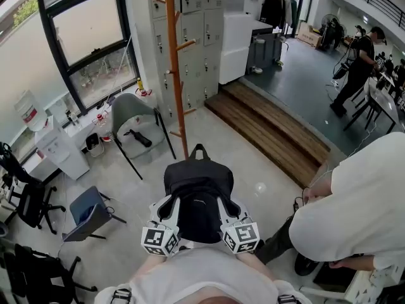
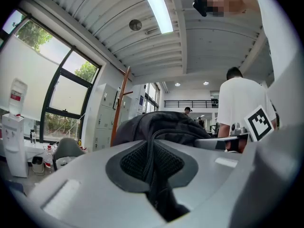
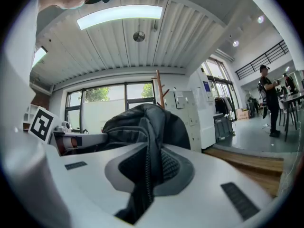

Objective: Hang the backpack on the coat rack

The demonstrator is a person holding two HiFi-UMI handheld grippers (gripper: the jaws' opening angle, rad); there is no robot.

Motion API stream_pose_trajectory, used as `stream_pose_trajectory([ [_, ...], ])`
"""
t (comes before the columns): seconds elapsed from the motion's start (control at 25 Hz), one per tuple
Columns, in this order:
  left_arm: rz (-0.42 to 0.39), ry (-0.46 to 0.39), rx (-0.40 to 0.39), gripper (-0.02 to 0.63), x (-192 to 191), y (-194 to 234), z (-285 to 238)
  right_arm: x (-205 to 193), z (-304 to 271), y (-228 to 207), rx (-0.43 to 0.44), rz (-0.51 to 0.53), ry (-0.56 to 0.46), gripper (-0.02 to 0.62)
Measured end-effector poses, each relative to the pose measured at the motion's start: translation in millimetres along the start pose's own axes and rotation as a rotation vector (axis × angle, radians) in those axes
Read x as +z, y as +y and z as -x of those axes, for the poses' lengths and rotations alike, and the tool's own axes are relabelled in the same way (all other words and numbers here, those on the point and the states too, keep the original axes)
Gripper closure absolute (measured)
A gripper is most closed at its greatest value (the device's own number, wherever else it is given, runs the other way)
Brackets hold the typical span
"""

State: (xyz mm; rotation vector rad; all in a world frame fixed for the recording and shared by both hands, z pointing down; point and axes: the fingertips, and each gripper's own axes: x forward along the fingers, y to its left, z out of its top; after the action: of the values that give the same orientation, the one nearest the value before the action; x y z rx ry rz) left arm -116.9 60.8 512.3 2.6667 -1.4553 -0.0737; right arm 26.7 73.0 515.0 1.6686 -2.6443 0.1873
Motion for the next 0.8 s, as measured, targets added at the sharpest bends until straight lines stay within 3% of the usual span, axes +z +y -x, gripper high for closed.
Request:
stream_pose_trajectory([
  [0.8, -0.013, -0.005, 0.039, 0.555, -4.3, -35.6, -8.1, -1.0, 19.6, -28.6, 0.060, -0.013, -0.009, 0.563],
])
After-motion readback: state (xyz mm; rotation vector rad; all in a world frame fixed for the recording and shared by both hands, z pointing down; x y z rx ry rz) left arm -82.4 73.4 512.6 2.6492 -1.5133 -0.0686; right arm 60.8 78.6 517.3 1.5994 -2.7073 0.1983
